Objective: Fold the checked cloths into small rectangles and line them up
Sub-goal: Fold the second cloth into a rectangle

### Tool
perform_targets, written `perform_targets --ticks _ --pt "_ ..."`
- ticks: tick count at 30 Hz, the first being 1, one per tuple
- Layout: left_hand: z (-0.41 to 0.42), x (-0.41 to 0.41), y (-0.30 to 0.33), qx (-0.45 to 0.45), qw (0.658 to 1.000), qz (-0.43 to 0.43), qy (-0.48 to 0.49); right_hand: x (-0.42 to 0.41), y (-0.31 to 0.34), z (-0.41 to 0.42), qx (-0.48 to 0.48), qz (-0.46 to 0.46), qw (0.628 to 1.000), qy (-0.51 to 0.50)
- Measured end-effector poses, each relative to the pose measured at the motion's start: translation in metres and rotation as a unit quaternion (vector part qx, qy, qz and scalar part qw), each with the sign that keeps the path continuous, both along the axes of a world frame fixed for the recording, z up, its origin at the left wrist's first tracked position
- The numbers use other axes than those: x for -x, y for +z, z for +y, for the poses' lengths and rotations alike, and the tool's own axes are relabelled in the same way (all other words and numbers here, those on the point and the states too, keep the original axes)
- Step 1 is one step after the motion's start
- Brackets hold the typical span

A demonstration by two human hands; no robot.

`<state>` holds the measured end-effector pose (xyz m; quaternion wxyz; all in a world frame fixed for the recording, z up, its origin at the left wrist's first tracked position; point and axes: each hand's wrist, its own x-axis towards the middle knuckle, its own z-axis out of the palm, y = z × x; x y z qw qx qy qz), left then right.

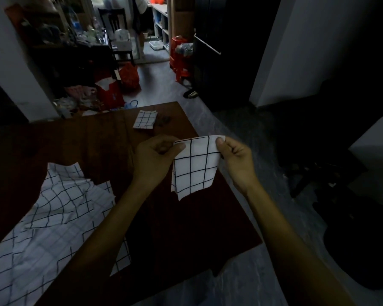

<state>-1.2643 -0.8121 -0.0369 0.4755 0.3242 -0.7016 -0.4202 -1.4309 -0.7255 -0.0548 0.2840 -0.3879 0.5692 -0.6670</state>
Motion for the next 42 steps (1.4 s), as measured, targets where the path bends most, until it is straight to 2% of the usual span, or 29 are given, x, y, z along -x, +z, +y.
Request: perform_targets --ticks 7,15,21,26,31,33,38,42 --pt "-0.005 -0.011 0.0 -0.006 1.0 0.005 -0.006 -0.01 0.003 0.003 -0.003 -0.02 0.999 0.025" --pt "-0.011 -0.035 -0.001 -0.032 0.999 0.028 -0.027 -0.036 0.003 -0.004 -0.003 0.01 1.0 0.028" --pt "-0.022 -0.065 -0.005 -0.058 0.997 0.047 -0.012 -0.068 0.0 -0.01 -0.006 0.006 1.0 -0.001" --pt "-0.033 -0.095 -0.012 -0.044 0.999 0.014 -0.005 -0.098 -0.007 -0.018 -0.006 0.039 0.998 -0.047" --pt "-0.043 -0.11 -0.006 0.063 0.987 -0.143 -0.03 -0.128 -0.006 -0.031 -0.018 0.102 0.994 -0.035" --pt "-0.046 -0.114 -0.002 0.095 0.979 -0.176 -0.046 -0.138 -0.003 -0.034 -0.015 0.112 0.993 -0.032" --pt "-0.049 -0.125 -0.006 0.091 0.986 -0.131 -0.053 -0.158 -0.004 -0.041 -0.012 0.133 0.989 -0.063" --pt "-0.047 -0.133 -0.011 0.098 0.984 -0.135 -0.059 -0.163 -0.016 -0.043 -0.013 0.252 0.963 -0.095"
